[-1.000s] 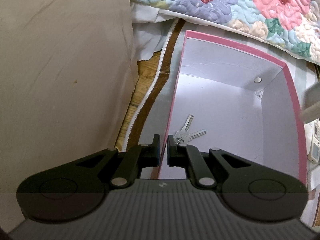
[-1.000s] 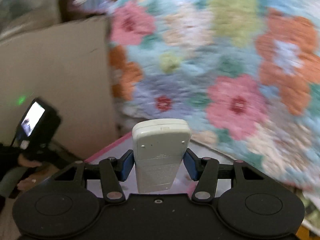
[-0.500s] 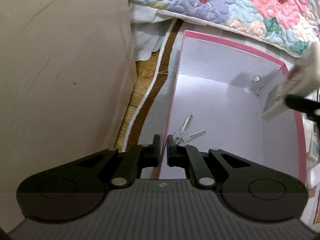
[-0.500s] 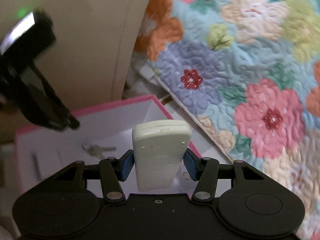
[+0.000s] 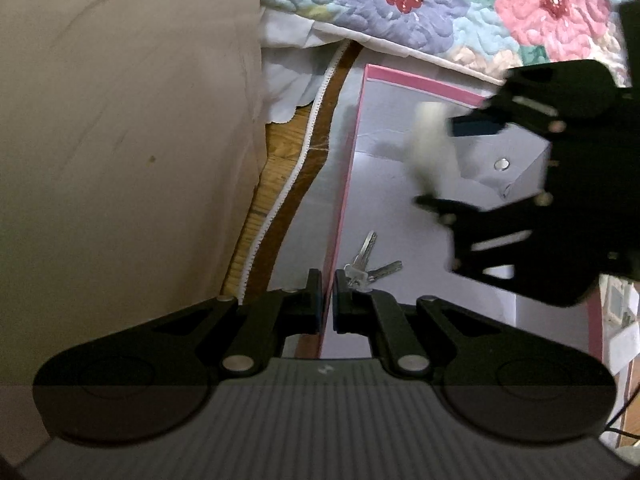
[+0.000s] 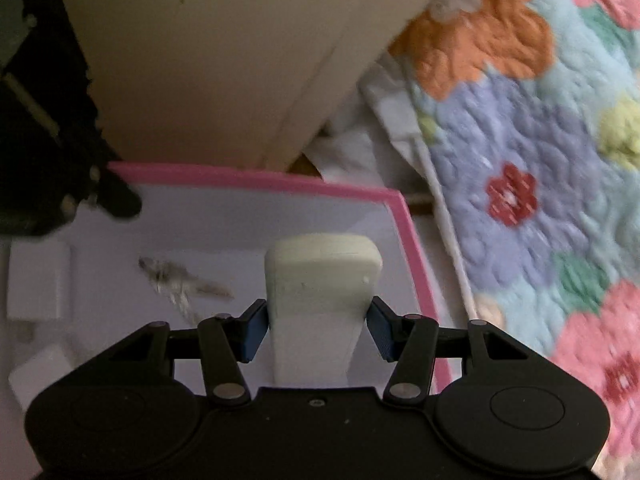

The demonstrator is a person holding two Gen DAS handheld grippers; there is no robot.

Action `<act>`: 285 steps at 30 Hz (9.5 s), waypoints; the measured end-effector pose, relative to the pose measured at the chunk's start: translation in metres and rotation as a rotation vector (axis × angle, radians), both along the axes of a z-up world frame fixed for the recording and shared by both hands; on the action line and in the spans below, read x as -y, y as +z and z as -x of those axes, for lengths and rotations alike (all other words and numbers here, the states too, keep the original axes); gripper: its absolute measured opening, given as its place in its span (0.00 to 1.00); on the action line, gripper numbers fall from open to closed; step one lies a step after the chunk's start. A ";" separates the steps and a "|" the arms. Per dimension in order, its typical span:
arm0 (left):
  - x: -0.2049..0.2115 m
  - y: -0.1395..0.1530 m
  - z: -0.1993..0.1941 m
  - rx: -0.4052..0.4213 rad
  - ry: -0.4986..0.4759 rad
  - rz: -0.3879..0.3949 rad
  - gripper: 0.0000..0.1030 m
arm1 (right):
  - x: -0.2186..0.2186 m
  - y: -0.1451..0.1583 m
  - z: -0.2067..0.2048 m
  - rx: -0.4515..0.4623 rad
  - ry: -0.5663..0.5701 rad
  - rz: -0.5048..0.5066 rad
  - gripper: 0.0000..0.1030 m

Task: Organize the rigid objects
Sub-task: 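Carry the long white device into the pink box and open the right tool, then return the right tool to the pile and grasp a white labeled block, then carry the white labeled block into the pink box and open the right tool, then return the right tool to the pile and grasp the white air-conditioner remote, then carry the white remote into the pink box and open the right tool, then return the right tool to the pile and grasp a set of silver keys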

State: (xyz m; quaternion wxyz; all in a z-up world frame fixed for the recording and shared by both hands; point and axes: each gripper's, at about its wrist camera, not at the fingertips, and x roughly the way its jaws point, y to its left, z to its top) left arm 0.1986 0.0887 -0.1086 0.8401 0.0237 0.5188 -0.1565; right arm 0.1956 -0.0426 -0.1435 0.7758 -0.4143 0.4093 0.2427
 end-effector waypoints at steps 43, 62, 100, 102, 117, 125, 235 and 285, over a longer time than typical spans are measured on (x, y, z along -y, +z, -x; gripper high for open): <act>0.008 0.001 0.000 -0.017 0.032 -0.049 0.06 | 0.184 0.110 0.096 -0.002 -0.683 -0.565 0.73; 0.014 -0.002 -0.002 -0.015 0.032 -0.079 0.07 | 0.299 -0.017 0.090 -0.259 -1.421 -0.638 0.61; 0.014 -0.003 0.000 -0.009 0.026 -0.085 0.06 | 0.130 0.133 0.113 0.113 -0.490 -0.675 0.60; 0.014 -0.004 0.000 -0.007 0.024 -0.086 0.06 | 0.111 0.132 0.108 0.069 -0.437 -0.683 0.60; 0.008 -0.001 0.001 -0.009 0.021 -0.052 0.05 | 0.003 0.027 0.051 -0.031 -0.034 -0.049 0.59; 0.003 -0.001 0.002 -0.016 0.024 -0.022 0.05 | -0.020 -0.014 0.037 0.033 0.125 0.121 0.59; 0.013 0.002 0.005 0.005 0.026 -0.081 0.06 | 0.088 0.037 0.033 -0.185 -0.835 -0.885 0.57; 0.025 0.010 0.008 0.060 0.038 -0.128 0.06 | 0.155 0.108 0.122 -0.024 -0.622 -0.783 0.71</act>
